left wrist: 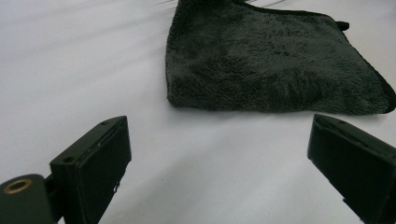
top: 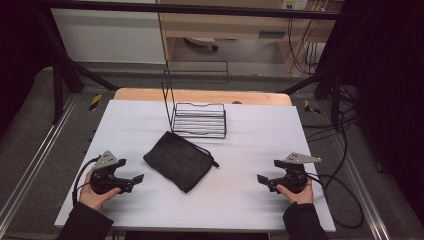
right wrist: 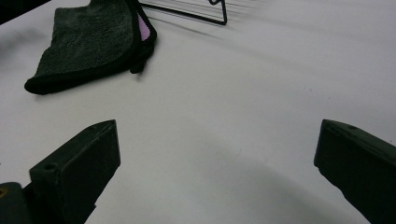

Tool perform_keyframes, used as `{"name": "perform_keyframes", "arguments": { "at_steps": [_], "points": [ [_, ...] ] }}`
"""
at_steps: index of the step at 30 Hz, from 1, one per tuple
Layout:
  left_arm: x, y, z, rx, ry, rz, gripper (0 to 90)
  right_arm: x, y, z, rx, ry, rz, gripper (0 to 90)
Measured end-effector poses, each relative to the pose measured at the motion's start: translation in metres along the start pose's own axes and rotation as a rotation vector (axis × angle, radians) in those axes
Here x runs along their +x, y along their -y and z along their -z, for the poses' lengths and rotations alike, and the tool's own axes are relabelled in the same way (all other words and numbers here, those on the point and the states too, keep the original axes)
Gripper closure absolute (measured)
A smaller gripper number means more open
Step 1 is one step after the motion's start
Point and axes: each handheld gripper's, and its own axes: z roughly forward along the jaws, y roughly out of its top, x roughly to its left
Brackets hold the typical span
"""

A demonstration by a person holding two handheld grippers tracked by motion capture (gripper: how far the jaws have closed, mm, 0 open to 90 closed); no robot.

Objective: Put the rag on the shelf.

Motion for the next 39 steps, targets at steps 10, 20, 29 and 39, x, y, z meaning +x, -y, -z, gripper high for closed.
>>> {"name": "perform_keyframes", "arguments": {
  "at_steps": [10, 20, 29, 39],
  "points": [
    [-0.005, -0.003, -0.003, 0.010, -0.009, -0.002, 5.7, 0.000, 0.000, 0.000, 0.000, 0.002, 0.001, 0.9],
    [-0.023, -0.012, -0.011, 0.029, -0.002, -0.014, 7.4, 0.002, -0.002, -0.001, 0.009, 0.009, 0.010, 0.9],
    [-0.050, -0.023, -0.025, 0.054, 0.029, -0.031, 11.2, 0.003, -0.002, -0.003, 0.021, 0.016, 0.015, 0.8],
    [-0.086, -0.034, -0.044, 0.093, 0.067, -0.060, 24.2, 0.003, -0.002, -0.003, 0.022, 0.019, 0.015, 0.8]
  ]
}}
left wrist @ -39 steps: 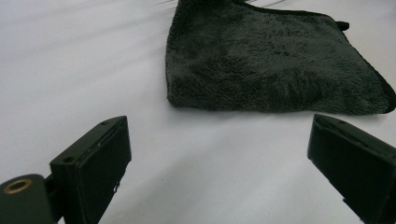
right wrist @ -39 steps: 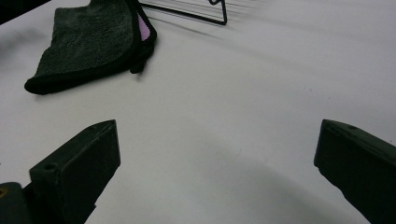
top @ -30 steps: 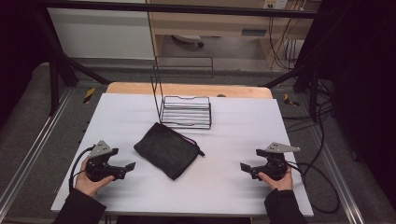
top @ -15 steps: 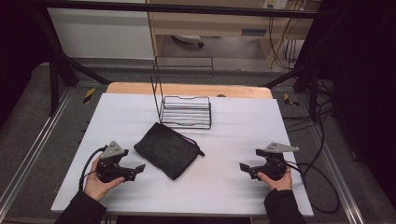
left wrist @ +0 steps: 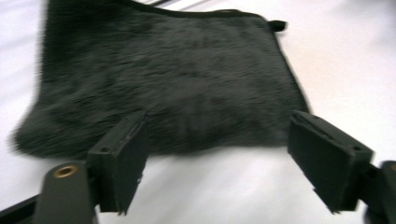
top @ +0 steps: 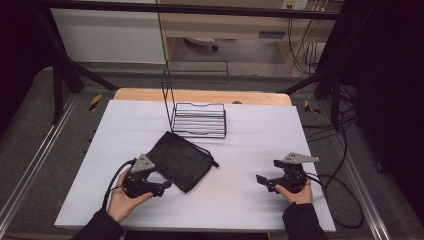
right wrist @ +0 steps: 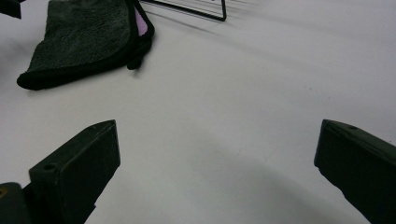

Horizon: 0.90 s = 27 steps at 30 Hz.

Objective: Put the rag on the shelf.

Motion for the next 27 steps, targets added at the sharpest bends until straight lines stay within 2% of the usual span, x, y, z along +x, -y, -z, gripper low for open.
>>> {"name": "perform_keyframes", "arguments": {
  "at_steps": [5, 12, 15, 19, 24, 27],
  "points": [
    [-0.020, -0.005, -0.016, 0.041, 0.018, -0.017, 32.7, 0.000, 0.000, 0.000, 0.005, 0.000, 0.001, 0.8],
    [-0.036, -0.010, -0.034, 0.063, 0.051, -0.022, 43.5, 0.000, 0.000, -0.001, 0.007, 0.001, 0.000, 0.8],
    [-0.040, -0.011, -0.041, 0.070, 0.033, -0.036, 46.9, 0.001, 0.000, -0.001, 0.006, 0.001, 0.001, 0.9],
    [-0.041, -0.011, -0.049, 0.087, 0.014, -0.035, 51.3, 0.001, 0.000, -0.001, 0.008, 0.001, 0.001, 0.9],
    [-0.044, -0.011, -0.054, 0.094, -0.019, -0.033, 54.6, 0.001, 0.000, -0.001, 0.009, 0.001, 0.000, 0.9],
    [-0.046, -0.012, -0.055, 0.104, -0.041, -0.048, 57.2, 0.001, 0.000, -0.002, 0.009, 0.002, 0.001, 0.9]
  ]
}}
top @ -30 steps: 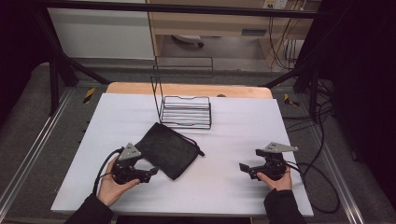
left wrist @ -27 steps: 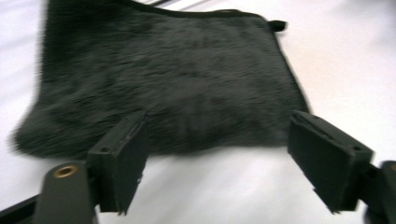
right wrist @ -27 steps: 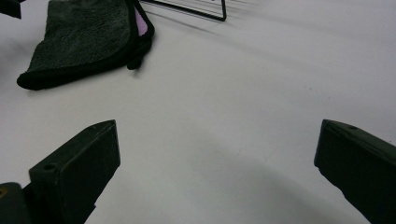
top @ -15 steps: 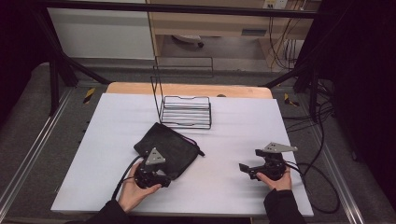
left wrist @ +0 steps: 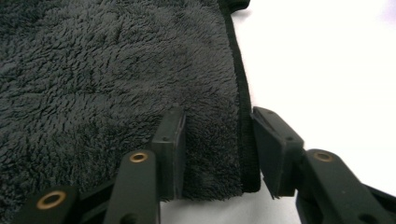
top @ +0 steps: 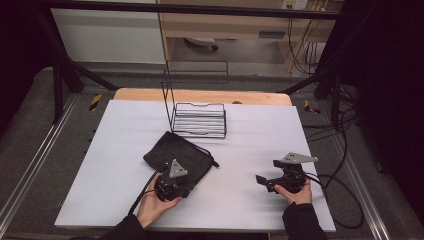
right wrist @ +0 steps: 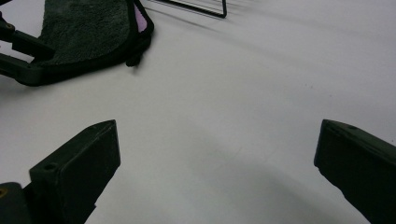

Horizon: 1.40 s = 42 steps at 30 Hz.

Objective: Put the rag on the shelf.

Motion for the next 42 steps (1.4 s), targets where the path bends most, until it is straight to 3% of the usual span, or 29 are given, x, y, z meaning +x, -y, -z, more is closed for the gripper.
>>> {"name": "perform_keyframes", "arguments": {
  "at_steps": [9, 14, 18, 25, 32, 42],
  "points": [
    [0.004, -0.006, -0.002, 0.032, 0.002, 0.029, 76.4, 0.000, 0.000, 0.000, 0.002, -0.001, 0.001, 1.1],
    [0.005, -0.007, 0.000, 0.035, 0.014, 0.021, 81.0, 0.000, 0.000, 0.001, 0.000, -0.004, 0.004, 1.3],
    [0.010, -0.008, 0.003, 0.047, 0.049, 0.033, 82.4, 0.000, 0.000, 0.001, 0.003, -0.006, 0.003, 1.3],
    [0.013, -0.008, 0.017, 0.066, 0.068, -0.001, 82.9, 0.000, 0.000, 0.001, 0.001, -0.007, 0.004, 1.4],
    [0.018, 0.007, 0.033, 0.087, 0.094, -0.019, 82.9, 0.000, 0.000, 0.001, 0.002, -0.010, 0.001, 1.5],
    [0.018, 0.029, 0.057, 0.091, 0.098, -0.040, 82.8, 0.002, 0.000, 0.000, 0.005, -0.010, 0.005, 1.6]
  ]
}}
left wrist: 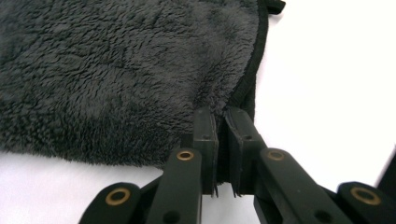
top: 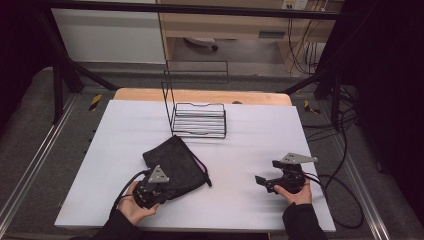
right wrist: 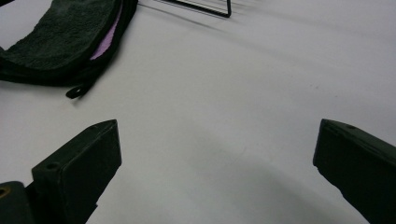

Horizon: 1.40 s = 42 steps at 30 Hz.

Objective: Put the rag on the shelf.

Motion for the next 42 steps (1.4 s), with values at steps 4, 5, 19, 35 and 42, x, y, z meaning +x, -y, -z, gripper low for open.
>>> {"name": "perform_keyframes", "arguments": {
  "at_steps": [4, 5, 19, 35, 42],
  "points": [
    [-0.001, 0.014, 0.012, -0.007, 0.017, 0.000, 82.8, 0.002, -0.001, 0.000, 0.000, -0.002, 0.003, 1.7],
    [-0.001, 0.017, 0.014, -0.011, 0.019, 0.002, 82.7, 0.002, -0.001, -0.001, 0.002, -0.005, 0.005, 1.8],
    [0.012, 0.023, 0.026, -0.115, -0.030, 0.123, 45.6, 0.048, -0.024, -0.029, 0.005, -0.052, 0.055, 8.3],
    [0.042, 0.035, 0.003, -0.076, -0.064, 0.281, 44.7, 0.120, -0.060, -0.114, 0.078, -0.141, 0.120, 28.0],
    [0.039, 0.034, 0.003, -0.070, -0.045, 0.311, 56.7, 0.130, -0.054, -0.143, 0.152, -0.145, 0.139, 40.0]
  ]
}}
